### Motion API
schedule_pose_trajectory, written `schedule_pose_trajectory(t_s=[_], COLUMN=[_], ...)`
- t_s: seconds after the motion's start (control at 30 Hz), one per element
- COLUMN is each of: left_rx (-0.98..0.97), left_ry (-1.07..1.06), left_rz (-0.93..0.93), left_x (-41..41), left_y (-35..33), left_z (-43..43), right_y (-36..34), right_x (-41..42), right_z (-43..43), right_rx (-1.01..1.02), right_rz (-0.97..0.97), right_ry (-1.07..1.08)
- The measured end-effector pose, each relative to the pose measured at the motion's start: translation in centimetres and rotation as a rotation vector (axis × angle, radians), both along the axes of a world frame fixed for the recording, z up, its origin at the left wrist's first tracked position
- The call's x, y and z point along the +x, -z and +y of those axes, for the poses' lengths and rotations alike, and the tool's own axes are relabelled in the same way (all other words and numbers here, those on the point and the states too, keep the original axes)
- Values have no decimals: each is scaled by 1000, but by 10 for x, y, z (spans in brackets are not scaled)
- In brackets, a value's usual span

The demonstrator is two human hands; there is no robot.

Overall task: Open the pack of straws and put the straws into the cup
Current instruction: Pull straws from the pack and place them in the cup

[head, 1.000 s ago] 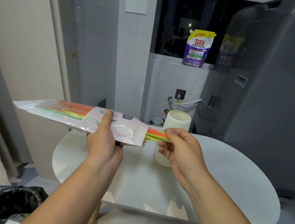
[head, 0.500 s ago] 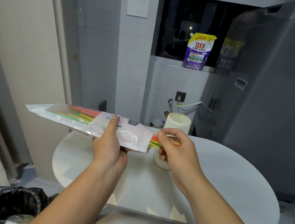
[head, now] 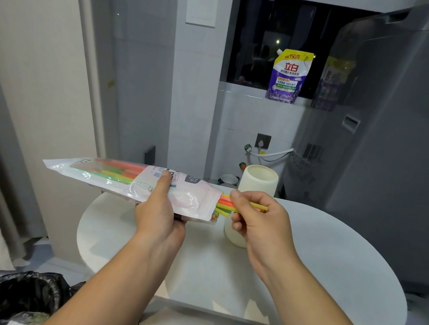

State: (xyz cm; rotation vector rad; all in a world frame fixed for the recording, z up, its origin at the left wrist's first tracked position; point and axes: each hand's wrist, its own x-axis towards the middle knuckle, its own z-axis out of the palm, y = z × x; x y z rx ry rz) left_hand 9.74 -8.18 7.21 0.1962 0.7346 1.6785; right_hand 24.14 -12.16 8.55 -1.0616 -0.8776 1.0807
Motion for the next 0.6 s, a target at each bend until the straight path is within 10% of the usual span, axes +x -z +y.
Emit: schedule_pose_trajectory(t_s=[0.17, 0.4, 0.6], left_rx=[-24, -38, -59], left_ry=[0, 3, 31], left_rz=[-22, -58, -61], left_x=[-10, -3, 4], left_y=[0, -3, -2], left_z=[4, 5, 0], right_y=[-13, -18, -12], right_x=[14, -3, -19], right_z=[5, 9, 13], right_rx=[52, 79, 10], right_rz=[-95, 490, 362], right_ry=[46, 10, 204])
